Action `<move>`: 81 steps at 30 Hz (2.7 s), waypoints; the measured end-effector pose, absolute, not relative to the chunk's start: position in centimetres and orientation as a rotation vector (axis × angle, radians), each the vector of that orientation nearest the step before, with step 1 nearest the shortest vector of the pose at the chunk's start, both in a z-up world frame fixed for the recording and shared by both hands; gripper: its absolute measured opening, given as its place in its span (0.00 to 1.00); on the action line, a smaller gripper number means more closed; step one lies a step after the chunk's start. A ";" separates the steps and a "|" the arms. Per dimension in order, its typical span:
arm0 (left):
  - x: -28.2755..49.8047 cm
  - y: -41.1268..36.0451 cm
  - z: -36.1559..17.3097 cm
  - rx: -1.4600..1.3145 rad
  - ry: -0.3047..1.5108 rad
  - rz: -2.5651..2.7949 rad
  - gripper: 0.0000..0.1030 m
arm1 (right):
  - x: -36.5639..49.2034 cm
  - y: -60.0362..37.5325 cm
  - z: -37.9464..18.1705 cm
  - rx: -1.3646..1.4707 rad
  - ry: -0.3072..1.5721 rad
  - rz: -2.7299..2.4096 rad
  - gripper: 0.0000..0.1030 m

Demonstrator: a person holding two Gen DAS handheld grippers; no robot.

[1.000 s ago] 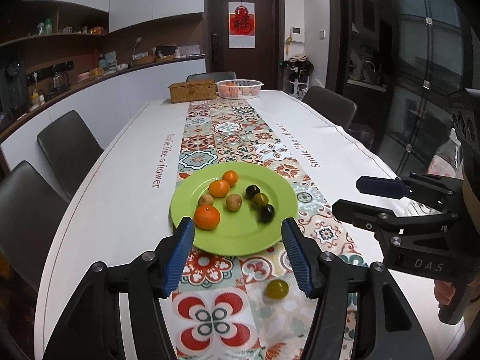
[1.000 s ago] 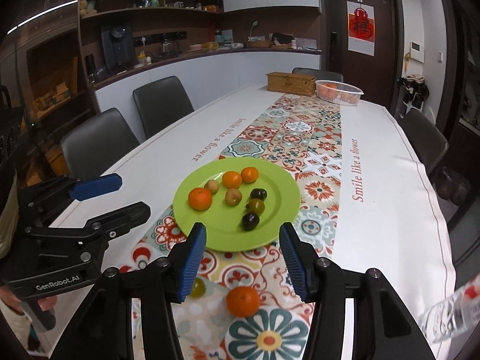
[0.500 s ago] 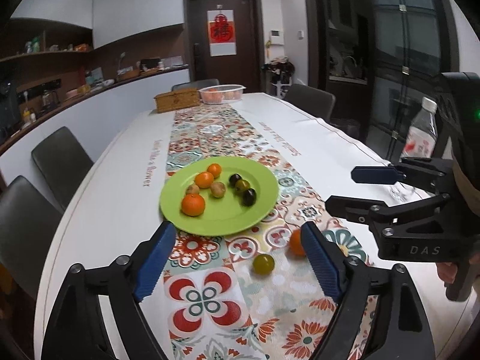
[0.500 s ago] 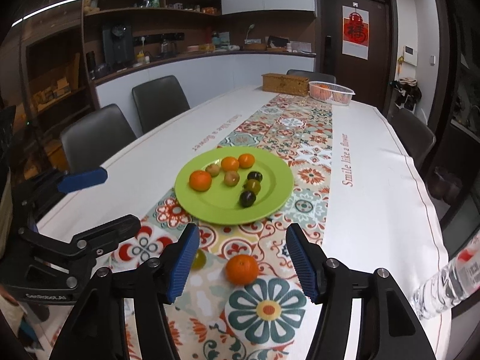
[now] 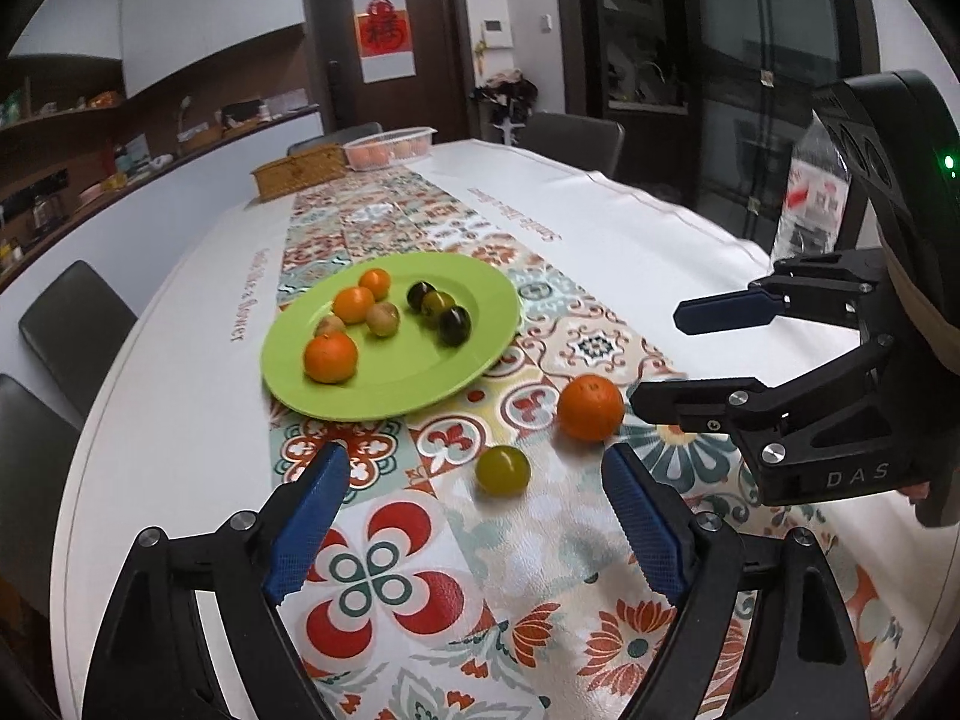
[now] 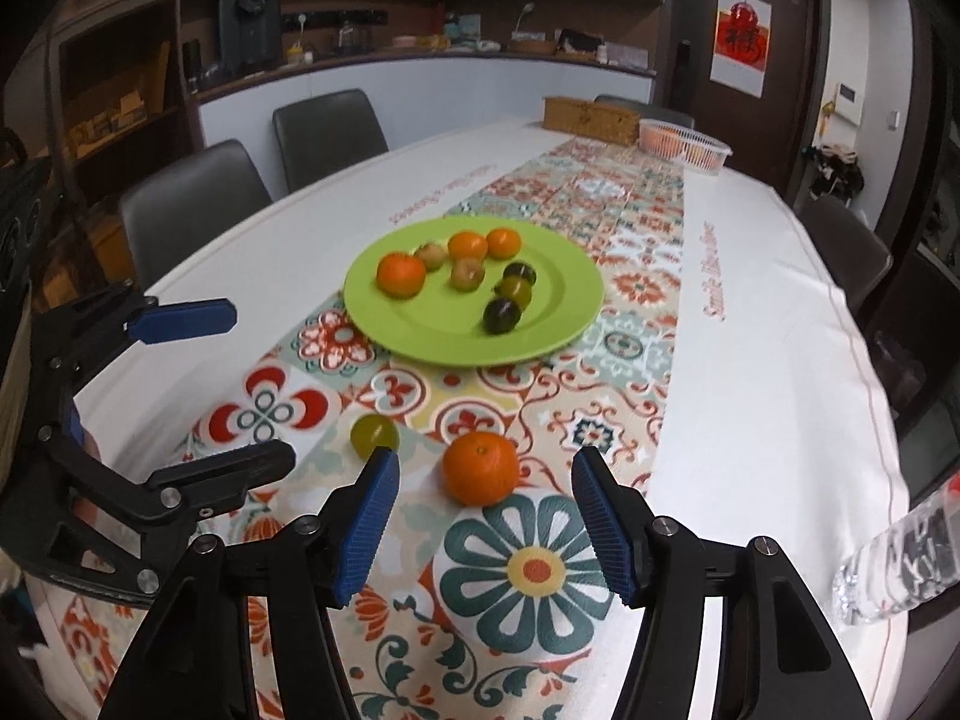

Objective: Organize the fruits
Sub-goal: 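Move the left tool to the yellow-green plum while the right tool approaches the large orange, then close the left gripper on the yellow-green plum while the right gripper grasps the large orange, then carry the plum with the left tool onto the plate while the right carries the orange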

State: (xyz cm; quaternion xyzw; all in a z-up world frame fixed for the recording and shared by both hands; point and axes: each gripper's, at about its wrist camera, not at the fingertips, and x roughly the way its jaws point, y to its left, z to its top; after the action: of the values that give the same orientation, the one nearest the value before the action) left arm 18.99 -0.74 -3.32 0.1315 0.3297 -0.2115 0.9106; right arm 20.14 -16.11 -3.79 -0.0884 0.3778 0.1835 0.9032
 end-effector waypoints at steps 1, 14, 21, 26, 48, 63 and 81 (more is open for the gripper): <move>19.2 -0.9 -3.6 0.283 0.685 -0.442 0.84 | 20.2 -16.1 -4.1 -0.186 0.789 0.383 0.59; 21.8 -2.0 -7.1 0.345 0.768 -0.499 0.75 | 21.9 -15.8 -7.7 -0.221 0.871 0.419 0.58; 23.0 -2.0 -8.2 0.303 0.824 -0.533 0.65 | 23.1 -15.4 -8.7 -0.224 0.886 0.438 0.52; 23.6 -2.2 -8.5 0.291 0.834 -0.539 0.57 | 23.7 -15.3 -9.1 -0.217 0.897 0.451 0.48; 23.4 -1.6 -7.0 0.172 0.843 -0.493 0.28 | 23.2 -15.6 -8.4 -0.151 0.873 0.466 0.39; 20.8 -0.5 -2.8 0.181 0.745 -0.421 0.28 | 21.6 -15.5 -4.3 -0.116 0.772 0.454 0.40; 21.4 1.7 1.7 0.123 0.659 -0.317 0.28 | 22.0 -14.4 -0.4 -0.064 0.674 0.468 0.40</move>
State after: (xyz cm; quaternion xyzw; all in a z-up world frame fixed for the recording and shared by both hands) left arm 21.36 1.73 1.68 0.0601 0.3218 -0.1549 0.9321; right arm 22.01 -14.38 -0.40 -0.0313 0.3273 0.2275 0.9166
